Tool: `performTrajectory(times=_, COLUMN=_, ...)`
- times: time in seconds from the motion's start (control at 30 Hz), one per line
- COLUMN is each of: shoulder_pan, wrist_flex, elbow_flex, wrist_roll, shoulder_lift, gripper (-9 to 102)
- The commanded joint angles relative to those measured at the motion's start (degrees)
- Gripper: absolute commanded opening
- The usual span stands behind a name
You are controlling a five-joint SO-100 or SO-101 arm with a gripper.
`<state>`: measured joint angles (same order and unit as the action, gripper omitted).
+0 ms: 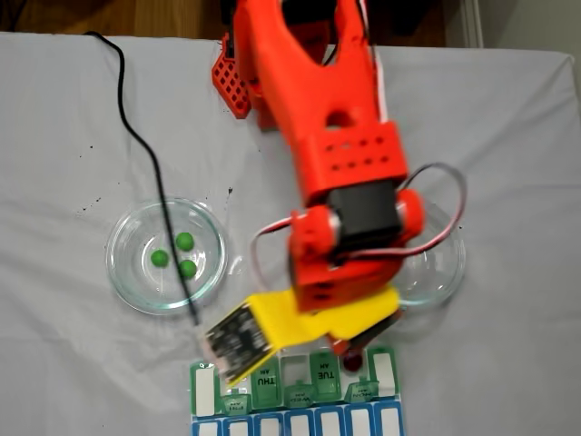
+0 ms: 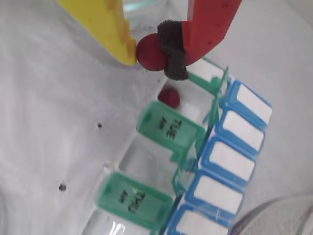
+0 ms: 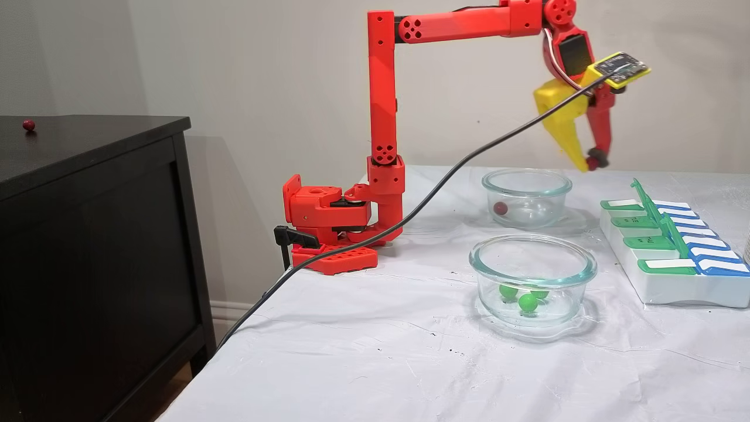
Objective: Sort medicines into box.
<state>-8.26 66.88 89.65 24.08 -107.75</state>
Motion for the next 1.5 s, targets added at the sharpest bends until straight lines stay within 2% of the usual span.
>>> performTrajectory(times=0.0, shoulder_pan=2.02, wrist_flex=-4.22, elbow_flex=-5.54, wrist_roll=2.37, shoulder_lift=2.11, gripper=0)
performTrajectory(times=0.33, shoulder_pan=2.55, wrist_flex=-6.06, elbow_flex=-7.65, wrist_roll=4.39, shoulder_lift=8.88, gripper=0)
performTrajectory(times=0.77, shoulder_pan=4.39, wrist_flex=-6.68, elbow_flex=-11.87, wrist_roll=3.43, shoulder_lift=9.23, gripper=0)
performTrajectory(times=1.13, shoulder_pan=4.83, wrist_flex=-9.49, elbow_flex=-16.0, wrist_roll=1.76, shoulder_lift=16.7, gripper=1)
performTrajectory(times=1.23, shoulder_pan=4.92, wrist_flex=-9.23, elbow_flex=-15.73, wrist_roll=1.14, shoulder_lift=16.17, gripper=20)
performTrajectory(times=1.47, shoulder_pan=4.13, wrist_flex=-6.15, elbow_flex=-13.62, wrist_roll=-1.14, shoulder_lift=13.18, gripper=30)
